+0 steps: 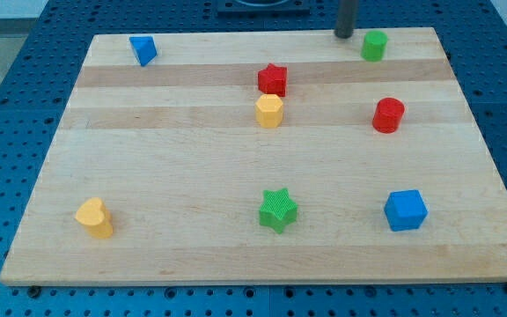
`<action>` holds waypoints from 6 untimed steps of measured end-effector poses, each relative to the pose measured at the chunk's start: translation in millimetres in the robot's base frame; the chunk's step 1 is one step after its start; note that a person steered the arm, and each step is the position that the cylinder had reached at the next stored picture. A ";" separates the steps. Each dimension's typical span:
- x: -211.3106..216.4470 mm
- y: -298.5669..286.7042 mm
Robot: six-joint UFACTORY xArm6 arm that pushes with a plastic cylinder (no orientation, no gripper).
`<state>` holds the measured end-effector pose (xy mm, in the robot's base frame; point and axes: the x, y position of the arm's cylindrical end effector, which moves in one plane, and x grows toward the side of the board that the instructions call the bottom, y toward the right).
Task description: Move the green circle to the top of the red circle
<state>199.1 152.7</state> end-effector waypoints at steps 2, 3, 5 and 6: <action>2.5 24.2; 19.4 24.2; 53.2 24.2; 66.5 34.1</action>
